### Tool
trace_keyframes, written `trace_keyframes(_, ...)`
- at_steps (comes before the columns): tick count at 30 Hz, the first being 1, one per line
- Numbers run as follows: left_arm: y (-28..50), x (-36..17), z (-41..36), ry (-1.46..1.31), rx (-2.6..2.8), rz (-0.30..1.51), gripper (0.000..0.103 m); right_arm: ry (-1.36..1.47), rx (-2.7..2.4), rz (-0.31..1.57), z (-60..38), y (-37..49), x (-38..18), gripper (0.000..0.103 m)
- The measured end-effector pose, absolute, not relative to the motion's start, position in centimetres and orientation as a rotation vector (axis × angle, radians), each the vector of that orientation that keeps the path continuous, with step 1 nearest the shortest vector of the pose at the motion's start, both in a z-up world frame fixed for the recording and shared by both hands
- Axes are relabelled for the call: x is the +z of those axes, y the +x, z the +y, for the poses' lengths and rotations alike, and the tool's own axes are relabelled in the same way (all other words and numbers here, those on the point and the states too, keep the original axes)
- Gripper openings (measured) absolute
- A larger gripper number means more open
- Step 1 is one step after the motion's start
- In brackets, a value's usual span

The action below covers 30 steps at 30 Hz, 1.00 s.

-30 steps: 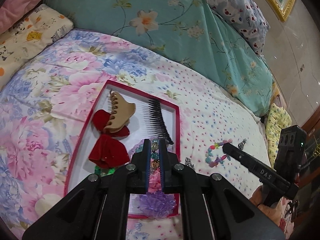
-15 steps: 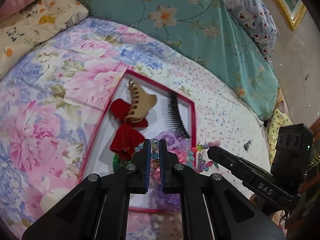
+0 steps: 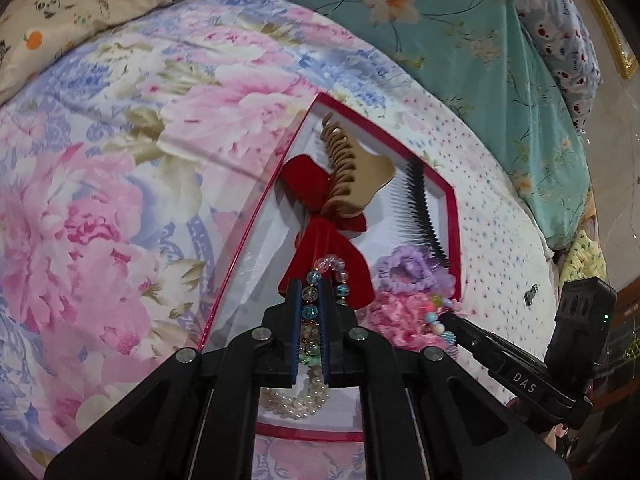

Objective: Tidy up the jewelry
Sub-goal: 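Carry both bracelets into the tray and release them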

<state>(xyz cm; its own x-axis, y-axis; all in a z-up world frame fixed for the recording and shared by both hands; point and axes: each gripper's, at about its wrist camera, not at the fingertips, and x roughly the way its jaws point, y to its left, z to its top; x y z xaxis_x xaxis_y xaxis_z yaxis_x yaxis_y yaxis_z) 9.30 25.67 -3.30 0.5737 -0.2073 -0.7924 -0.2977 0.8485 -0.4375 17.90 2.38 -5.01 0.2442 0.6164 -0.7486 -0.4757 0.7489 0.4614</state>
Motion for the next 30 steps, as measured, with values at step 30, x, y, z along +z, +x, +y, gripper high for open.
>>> trace_keyframes(30,9.3,-4.6,25.7,-0.593,0.101,1.013,0.023,0.126,0.746,1.065,2.2,17.4,-4.4,0.036)
